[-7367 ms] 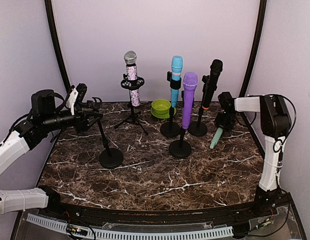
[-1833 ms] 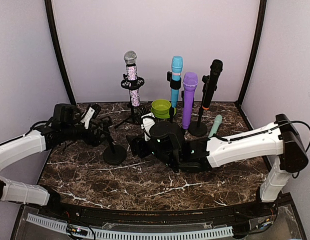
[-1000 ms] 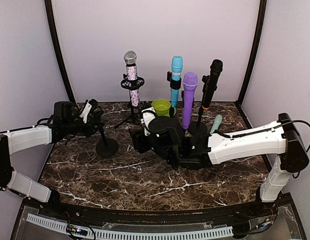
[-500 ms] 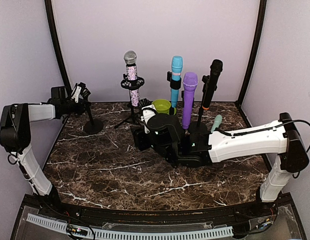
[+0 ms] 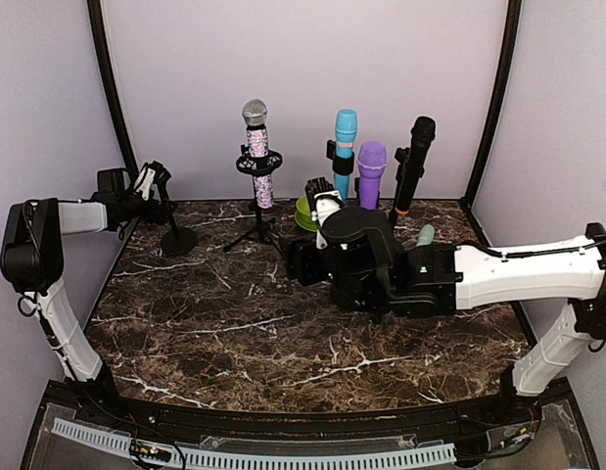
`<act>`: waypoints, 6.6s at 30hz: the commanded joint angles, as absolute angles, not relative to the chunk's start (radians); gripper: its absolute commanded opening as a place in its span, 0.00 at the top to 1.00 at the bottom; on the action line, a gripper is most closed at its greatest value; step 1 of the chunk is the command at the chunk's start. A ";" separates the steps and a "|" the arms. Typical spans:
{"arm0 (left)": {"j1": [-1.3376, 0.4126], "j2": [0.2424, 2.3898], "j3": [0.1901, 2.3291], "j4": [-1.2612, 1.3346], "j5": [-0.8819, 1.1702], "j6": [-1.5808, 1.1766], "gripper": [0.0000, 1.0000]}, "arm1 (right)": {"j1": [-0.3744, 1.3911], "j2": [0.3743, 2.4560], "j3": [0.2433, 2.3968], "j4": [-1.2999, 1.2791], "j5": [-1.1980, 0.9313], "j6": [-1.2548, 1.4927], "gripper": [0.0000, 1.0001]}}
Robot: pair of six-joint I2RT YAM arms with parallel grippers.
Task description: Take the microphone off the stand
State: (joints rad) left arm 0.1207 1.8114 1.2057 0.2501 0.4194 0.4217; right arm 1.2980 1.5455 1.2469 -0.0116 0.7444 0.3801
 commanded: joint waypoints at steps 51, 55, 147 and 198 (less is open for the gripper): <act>0.131 1.187 1.171 -0.709 0.634 0.492 0.01 | 1.162 1.410 1.171 0.109 1.000 0.183 0.79; 0.132 1.179 1.175 -0.718 0.651 0.491 0.01 | 1.172 1.410 1.177 0.148 0.953 0.150 0.88; -0.298 1.453 1.553 -1.306 1.199 1.379 0.48 | 1.225 1.694 1.464 0.316 0.026 0.069 0.71; -0.302 1.340 1.473 -0.982 1.017 1.096 0.01 | 0.977 1.025 0.845 -0.065 0.687 0.748 1.00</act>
State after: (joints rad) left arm -0.3012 1.3769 1.4826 -1.0176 1.0302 1.1461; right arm 1.0386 1.1610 0.9184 -0.0048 0.5602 0.4911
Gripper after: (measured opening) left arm 0.964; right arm 0.409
